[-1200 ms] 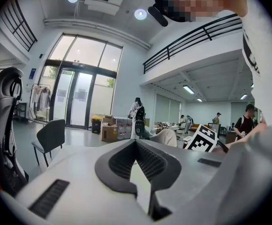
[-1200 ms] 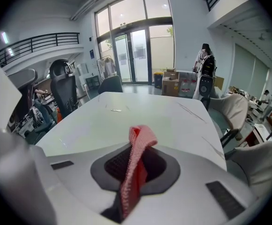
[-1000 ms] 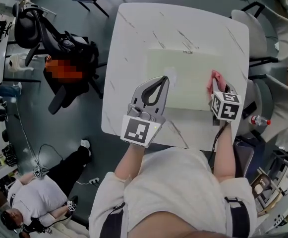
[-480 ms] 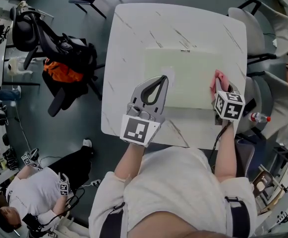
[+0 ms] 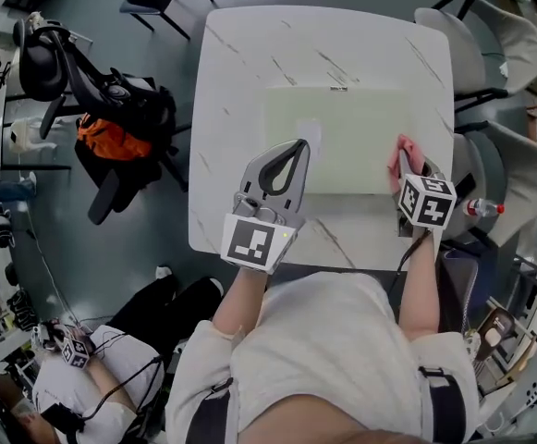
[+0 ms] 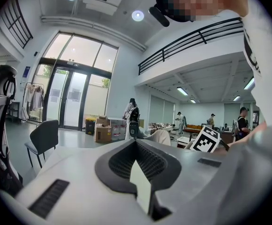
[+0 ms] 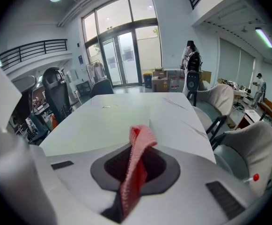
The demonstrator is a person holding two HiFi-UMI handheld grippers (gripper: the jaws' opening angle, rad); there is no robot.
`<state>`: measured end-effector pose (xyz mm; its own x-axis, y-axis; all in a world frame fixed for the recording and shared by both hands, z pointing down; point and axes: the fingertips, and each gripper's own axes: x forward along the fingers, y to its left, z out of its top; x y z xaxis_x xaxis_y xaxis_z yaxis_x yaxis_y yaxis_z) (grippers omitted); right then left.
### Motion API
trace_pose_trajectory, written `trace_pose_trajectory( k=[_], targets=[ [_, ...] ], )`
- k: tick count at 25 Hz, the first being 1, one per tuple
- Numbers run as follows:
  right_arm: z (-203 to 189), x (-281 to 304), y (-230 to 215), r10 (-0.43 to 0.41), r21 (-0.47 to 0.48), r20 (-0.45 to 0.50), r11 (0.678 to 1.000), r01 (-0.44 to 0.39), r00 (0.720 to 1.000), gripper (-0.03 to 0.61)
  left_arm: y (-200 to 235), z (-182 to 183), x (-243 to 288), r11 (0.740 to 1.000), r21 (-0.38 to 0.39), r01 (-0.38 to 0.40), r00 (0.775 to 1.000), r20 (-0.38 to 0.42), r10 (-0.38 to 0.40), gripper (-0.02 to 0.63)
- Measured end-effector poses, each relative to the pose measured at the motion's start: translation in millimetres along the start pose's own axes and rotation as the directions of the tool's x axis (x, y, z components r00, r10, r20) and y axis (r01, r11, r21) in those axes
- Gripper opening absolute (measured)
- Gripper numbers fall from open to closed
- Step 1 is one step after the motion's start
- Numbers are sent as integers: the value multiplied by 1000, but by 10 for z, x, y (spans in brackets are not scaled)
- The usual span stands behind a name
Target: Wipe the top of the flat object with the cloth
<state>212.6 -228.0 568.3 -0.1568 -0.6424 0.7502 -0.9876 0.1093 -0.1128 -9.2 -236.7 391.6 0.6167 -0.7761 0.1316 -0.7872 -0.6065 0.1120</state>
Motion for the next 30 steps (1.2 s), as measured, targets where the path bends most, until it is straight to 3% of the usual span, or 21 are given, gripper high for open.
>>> trace_pose_trajectory(
  k=[15, 30],
  targets=[
    [-260, -197, 141, -2, 36, 18, 999, 1, 1000, 35, -98, -55, -233, 1000, 3, 26, 1000, 0, -26, 8],
    [-235, -40, 912, 97, -6, 18, 995, -97, 995, 35, 73, -116, -612, 999, -7, -37, 999, 15, 37, 8]
  ],
)
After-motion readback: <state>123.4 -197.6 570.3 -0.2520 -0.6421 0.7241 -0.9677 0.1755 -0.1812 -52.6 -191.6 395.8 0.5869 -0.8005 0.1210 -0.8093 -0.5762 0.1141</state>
